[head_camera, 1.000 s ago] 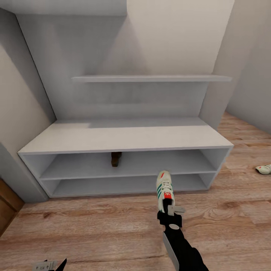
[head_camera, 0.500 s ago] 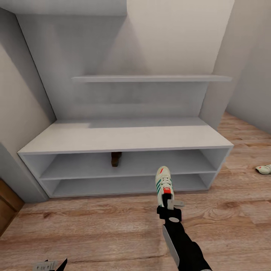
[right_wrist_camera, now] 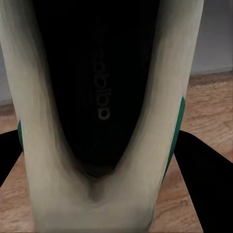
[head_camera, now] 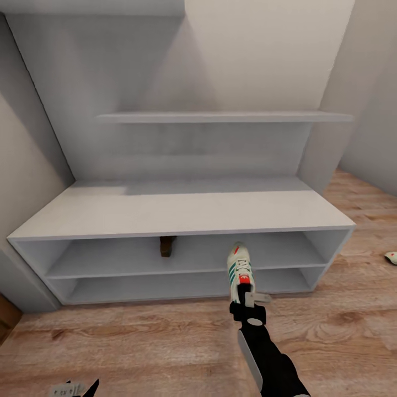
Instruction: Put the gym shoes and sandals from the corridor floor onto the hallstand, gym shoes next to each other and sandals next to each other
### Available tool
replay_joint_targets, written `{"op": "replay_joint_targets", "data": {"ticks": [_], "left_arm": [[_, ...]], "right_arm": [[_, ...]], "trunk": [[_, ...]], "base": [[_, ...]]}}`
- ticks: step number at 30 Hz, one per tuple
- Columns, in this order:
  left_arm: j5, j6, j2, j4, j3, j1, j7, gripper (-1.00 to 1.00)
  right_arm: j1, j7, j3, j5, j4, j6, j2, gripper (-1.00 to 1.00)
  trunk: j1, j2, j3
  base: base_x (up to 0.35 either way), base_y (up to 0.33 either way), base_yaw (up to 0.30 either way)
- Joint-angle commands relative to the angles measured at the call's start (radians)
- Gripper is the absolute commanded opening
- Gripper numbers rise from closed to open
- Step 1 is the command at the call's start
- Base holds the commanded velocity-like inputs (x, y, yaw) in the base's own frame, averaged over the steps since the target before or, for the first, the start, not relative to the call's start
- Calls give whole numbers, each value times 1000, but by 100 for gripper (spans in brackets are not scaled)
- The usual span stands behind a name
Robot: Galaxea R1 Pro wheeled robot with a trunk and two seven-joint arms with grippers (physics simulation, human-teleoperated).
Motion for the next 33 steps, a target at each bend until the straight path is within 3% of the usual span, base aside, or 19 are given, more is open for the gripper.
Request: {"op": "replay_joint_targets", "data": {"ticks": [1, 14, 22, 33], "left_arm": [[3, 0, 0, 1, 5, -1, -9, 100], [2, 1, -1, 1, 3, -1, -9, 100], [2, 1, -2, 1, 4, -1, -9, 100], [2, 0, -1, 1, 4, -1, -9, 100]], "right_arm": [[0, -6, 2, -4, -2, 5, 0, -100], [-1, -6, 2, -4, -16, 12, 0, -100], [-2, -7, 12, -4, -54, 131, 0, -100], [-2, -7, 14, -4, -69, 164, 0, -100]], "trunk": [[0, 0, -1], [0, 0, -1], [0, 0, -1], [0, 0, -1]], "base": [[143, 0, 0], [33, 0, 0], [122, 0, 0], [86, 0, 0]]}}
